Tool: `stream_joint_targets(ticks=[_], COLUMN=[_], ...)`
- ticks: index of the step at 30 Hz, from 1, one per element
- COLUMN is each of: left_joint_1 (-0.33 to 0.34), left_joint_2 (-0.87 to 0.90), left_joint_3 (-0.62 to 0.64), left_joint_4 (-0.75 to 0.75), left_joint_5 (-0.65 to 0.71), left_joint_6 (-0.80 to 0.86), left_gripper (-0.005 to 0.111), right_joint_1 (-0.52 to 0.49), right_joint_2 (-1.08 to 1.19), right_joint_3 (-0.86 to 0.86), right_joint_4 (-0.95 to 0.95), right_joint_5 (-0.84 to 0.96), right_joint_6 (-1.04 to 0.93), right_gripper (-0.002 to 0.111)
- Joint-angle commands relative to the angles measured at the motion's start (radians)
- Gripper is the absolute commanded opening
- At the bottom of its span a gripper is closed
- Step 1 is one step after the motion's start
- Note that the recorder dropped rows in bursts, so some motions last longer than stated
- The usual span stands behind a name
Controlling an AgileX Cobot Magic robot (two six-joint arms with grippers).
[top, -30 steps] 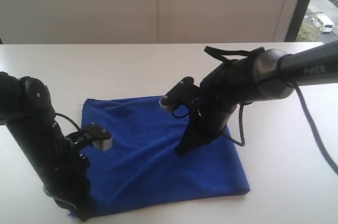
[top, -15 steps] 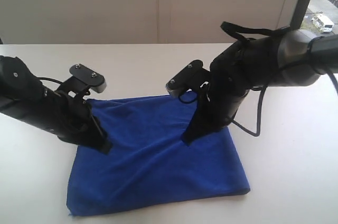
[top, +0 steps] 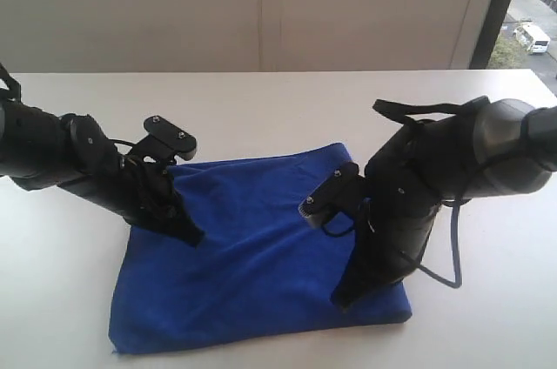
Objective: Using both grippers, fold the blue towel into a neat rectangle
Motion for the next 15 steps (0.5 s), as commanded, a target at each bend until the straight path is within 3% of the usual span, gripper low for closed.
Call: stream_joint_targets(ticks=[1,8,15], left_joint_1=[0.014,0.064,0.067], left_joint_2=[0.035,0.070,0.052], left_joint_3=[-0.059,-0.136,-0.219], left_joint_4=[0.008,0.037,0.045], left_joint_5=[0.015,0.093,0.245], left_joint_6=[0.001,0.001,0.001], left_gripper=[0.000,0.000,0.000], right_joint_1=[0.054,0.167,0.338], right_joint_2=[-0.007,-0.014,-0.018], right_joint_3=[0.050,0.079,0.080], right_joint_4=[0.013,0.027,0.182], right_joint_5=[-0.005,0.017,0.017], right_joint_6=[0.030,0.072,0.086], right_gripper=[0.000,0.000,0.000])
